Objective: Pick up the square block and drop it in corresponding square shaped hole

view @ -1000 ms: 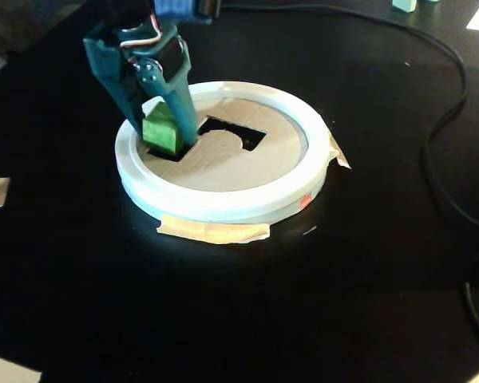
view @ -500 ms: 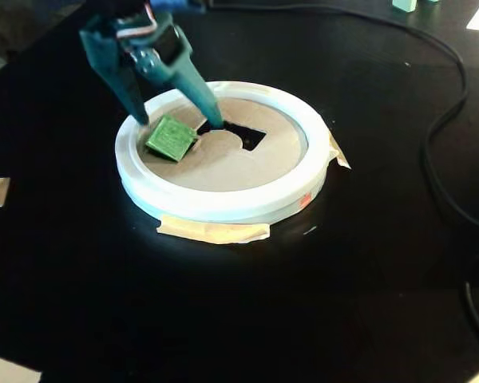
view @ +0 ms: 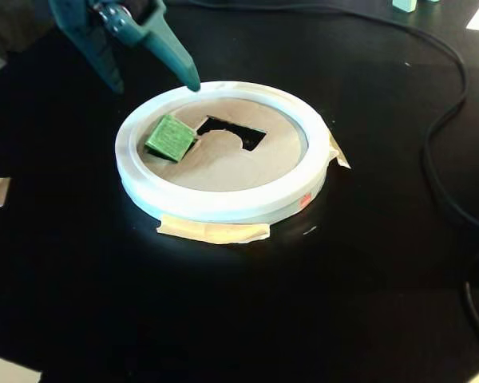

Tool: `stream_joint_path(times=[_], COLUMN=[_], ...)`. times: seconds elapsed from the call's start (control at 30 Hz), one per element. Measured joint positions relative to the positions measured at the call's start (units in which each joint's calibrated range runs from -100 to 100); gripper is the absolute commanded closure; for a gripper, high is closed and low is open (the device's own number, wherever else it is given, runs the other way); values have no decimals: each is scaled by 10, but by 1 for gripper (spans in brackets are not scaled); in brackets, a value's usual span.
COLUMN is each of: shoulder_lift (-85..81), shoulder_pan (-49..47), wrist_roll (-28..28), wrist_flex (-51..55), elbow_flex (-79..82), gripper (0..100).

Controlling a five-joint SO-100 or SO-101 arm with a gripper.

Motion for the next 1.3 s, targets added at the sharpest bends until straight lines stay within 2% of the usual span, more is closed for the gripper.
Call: stream_joint_path(times=[0.27, 0.53, 1.3], shoulder_lift=[0, 53, 81], shoulder_pan=[91, 89, 50], wrist_roll=[30, 34, 34], wrist_flex=[-11, -70, -121], elbow_flex=[2, 2, 5], gripper=[9, 9, 9])
